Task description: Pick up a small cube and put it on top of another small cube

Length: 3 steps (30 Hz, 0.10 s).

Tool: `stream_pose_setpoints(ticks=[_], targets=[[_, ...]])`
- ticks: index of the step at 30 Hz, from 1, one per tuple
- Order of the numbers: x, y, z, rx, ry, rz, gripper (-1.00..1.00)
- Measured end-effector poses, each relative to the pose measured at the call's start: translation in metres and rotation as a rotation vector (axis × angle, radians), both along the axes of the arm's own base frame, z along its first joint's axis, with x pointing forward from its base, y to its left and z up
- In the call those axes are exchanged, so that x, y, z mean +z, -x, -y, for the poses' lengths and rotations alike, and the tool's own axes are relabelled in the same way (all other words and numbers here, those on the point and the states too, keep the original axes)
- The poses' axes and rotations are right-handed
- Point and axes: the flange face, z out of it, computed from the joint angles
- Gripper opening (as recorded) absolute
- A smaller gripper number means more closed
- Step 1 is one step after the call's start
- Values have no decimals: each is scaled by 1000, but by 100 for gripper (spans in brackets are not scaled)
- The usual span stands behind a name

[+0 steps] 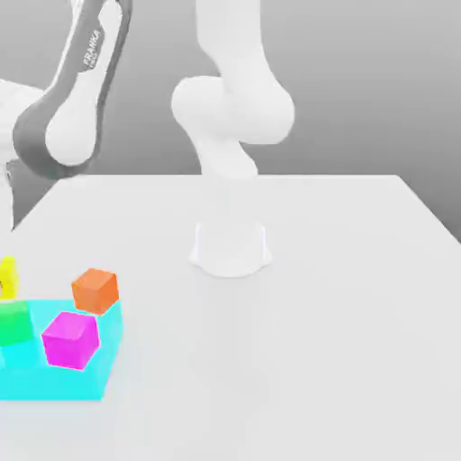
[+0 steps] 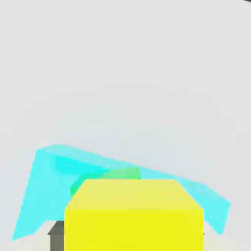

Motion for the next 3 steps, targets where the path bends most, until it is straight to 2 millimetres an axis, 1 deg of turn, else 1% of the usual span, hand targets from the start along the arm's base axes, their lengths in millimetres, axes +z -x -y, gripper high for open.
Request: stream_pose_setpoints(ticks=[3], targets=[[0, 0, 0, 0, 0, 0, 100]])
